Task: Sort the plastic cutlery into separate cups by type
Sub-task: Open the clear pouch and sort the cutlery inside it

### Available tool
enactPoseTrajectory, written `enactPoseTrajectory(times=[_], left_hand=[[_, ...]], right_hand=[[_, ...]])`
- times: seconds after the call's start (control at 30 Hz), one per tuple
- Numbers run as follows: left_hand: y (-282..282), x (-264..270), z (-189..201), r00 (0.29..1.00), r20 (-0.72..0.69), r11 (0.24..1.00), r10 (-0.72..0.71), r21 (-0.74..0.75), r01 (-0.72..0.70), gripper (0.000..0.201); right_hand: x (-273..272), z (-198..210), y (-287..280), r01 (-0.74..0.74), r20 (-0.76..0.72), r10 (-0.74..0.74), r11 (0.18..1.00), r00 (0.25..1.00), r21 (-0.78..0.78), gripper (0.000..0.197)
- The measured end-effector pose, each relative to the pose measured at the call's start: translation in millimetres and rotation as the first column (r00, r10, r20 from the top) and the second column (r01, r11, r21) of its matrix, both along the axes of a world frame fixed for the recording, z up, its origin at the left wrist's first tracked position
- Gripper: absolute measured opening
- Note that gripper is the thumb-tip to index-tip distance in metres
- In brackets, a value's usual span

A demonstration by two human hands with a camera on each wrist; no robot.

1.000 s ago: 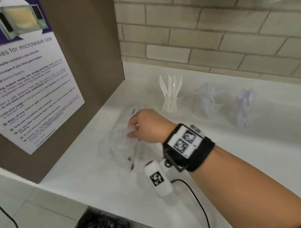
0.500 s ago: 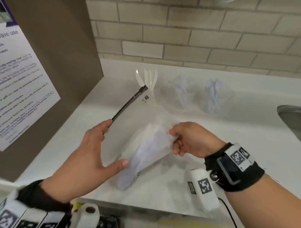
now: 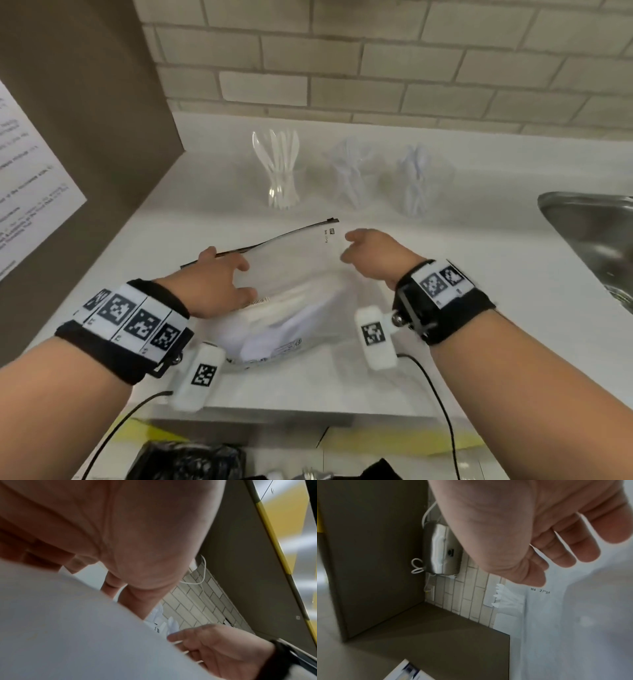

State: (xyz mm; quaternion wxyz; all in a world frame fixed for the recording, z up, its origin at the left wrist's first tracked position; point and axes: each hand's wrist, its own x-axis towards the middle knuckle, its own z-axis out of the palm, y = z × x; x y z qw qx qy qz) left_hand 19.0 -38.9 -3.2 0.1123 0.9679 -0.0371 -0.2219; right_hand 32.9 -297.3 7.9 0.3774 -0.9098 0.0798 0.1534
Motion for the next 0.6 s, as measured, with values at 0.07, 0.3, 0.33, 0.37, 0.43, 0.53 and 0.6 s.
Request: enactPoseTrajectory(times=[0.07,0.3,0.33,0.37,0.43,0.53,0.6], left_hand=[[-3,4,3,1.0,-0.01,1.0,-0.005,0.027,0.005,0.061],[-28,3,35,0.867,0.497,0.902,-0.016,-0.367,0.227,0.032],[-32,3,44,0.817,0.576,0.884,0.022,-0.393,0.253,0.032],[-37,4,53,0.787,0.615,0.876,0.048,-0.404,0.262,0.034],[-44,8,69,0.783,0.618,0.858,0.073,-0.44,0.267,0.035],[-55,13,85,0.812,0.577,0.815,0.09,-0.511,0.272,0.022],[-60,13,93,0.807,0.581,0.798,0.109,-0.535,0.278,0.009]], right_hand=[[18,-4,5,0.109,-0.05,-0.103,0.985,0.993,0.137,0.045],[38,2,22,0.112,0.07,-0.151,0.914,0.986,0.39,0.014],[33,8,26,0.047,0.161,-0.122,0.913,0.979,0.406,0.011],[27,15,29,-0.015,0.239,-0.096,0.904,0.966,0.427,0.01],[15,29,33,-0.113,0.357,-0.058,0.891,0.932,0.439,0.013],[0,51,38,-0.173,0.448,-0.036,0.892,0.893,0.417,0.02],[-7,65,40,-0.188,0.51,-0.039,0.903,0.859,0.387,0.025]])
